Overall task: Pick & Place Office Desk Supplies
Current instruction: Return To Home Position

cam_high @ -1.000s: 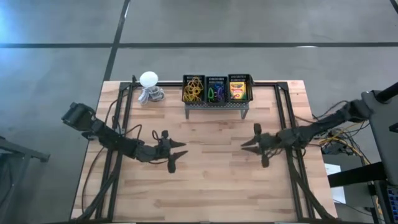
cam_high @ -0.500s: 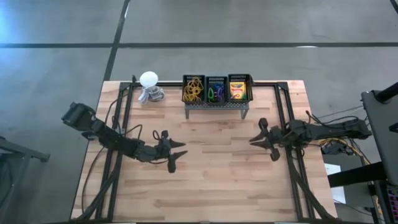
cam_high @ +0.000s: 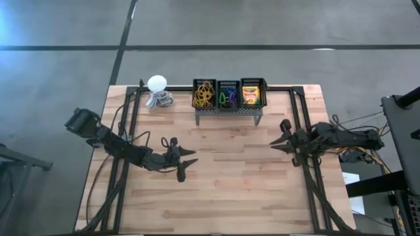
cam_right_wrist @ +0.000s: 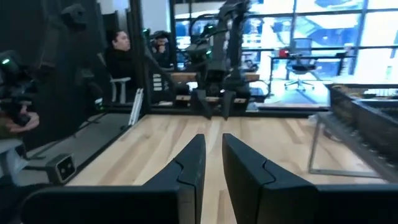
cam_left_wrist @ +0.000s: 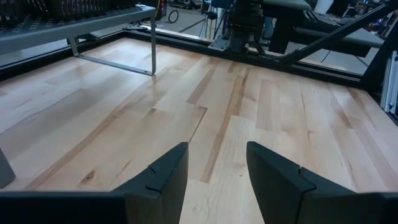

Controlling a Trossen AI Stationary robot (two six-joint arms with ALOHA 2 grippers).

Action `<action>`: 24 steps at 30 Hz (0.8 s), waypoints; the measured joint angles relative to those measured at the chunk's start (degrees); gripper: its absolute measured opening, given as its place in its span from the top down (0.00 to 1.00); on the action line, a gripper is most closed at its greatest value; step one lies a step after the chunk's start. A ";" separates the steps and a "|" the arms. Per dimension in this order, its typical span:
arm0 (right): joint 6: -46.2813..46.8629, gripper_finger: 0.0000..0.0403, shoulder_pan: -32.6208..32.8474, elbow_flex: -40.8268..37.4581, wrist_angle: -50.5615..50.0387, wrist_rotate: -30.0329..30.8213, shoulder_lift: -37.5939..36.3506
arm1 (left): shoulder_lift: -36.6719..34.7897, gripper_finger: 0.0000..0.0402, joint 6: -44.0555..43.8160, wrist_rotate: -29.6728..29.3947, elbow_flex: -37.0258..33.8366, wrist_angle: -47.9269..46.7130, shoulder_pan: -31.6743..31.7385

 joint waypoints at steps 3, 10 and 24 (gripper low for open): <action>0.52 0.87 0.00 -0.08 -1.27 1.19 -2.20 | 0.00 0.59 -0.16 0.00 0.00 -0.04 0.00; 1.62 0.87 -0.09 -6.16 3.97 3.83 -2.17 | 0.00 0.59 -0.18 0.00 0.00 -0.09 0.00; 1.42 0.87 -0.09 -6.49 3.11 7.22 0.60 | -0.02 0.59 -0.16 -0.04 0.00 -0.15 -0.01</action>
